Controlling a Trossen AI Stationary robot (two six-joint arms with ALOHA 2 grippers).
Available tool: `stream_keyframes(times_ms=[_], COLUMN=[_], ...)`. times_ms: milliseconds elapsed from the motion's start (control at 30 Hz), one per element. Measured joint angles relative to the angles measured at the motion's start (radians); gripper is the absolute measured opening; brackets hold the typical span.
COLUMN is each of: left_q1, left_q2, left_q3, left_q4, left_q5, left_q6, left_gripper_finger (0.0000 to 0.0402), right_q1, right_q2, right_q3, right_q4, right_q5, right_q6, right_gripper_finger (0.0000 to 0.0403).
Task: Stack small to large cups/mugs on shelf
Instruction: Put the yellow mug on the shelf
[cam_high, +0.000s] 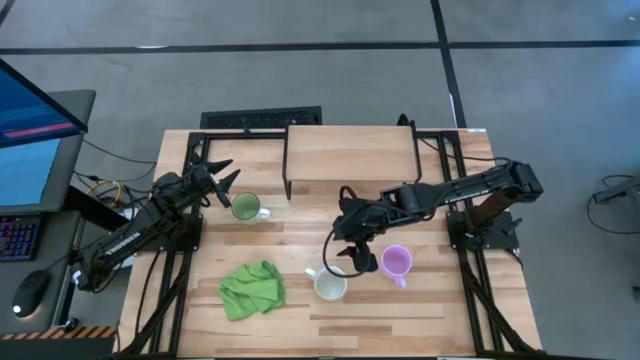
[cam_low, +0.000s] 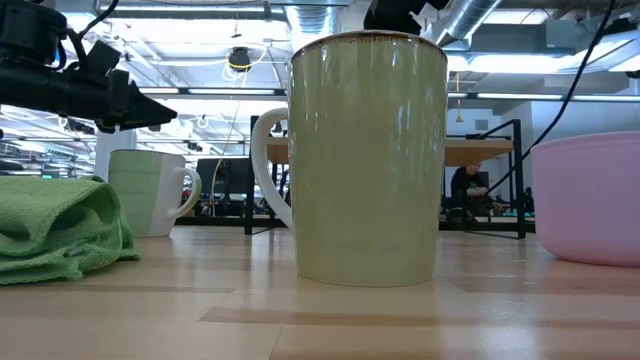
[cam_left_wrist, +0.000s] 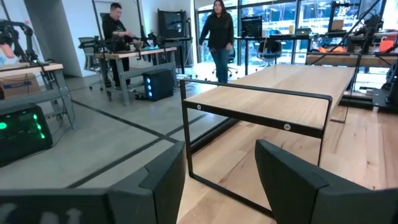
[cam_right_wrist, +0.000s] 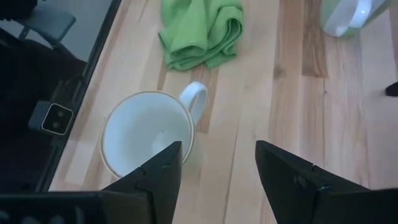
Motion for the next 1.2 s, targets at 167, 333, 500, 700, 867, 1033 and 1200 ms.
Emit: stream_keyframes(times_ms=[167,333,500,700,867,1033,1200], left_q1=[0.0,0.0,0.0,0.0,0.0,0.0,0.0], left_q2=[0.0,0.0,0.0,0.0,0.0,0.0,0.0], left_q3=[0.0,0.0,0.0,0.0,0.0,0.0,0.0], left_q4=[0.0,0.0,0.0,0.0,-0.001,-0.001,-0.001], left_q5=[0.0,0.0,0.0,0.0,0.0,0.0,0.0], left_q6=[0.0,0.0,0.0,0.0,0.0,0.0,0.0], left_gripper_finger=[0.0185,0.0185,0.0185,0.0185,0.0185,0.0185,0.0185], right_q1=[0.003,0.003,0.002,0.008,0.03,0.063,0.098], right_q2=[0.0,0.0,0.0,-0.001,-0.001,-0.001,-0.001], right_q3=[0.0,0.0,0.0,0.0,0.0,0.0,0.0], right_q4=[0.0,0.013,0.015,-0.048,-0.127,-0.123,-0.123], right_q5=[0.0,0.005,0.008,0.002,-0.035,-0.062,-0.064], right_q6=[0.0,0.034,0.226,0.536,0.785,1.049,1.262], right_gripper_finger=[0.0225,0.0225,0.0225,0.0225,0.0225,0.0225,0.0225])
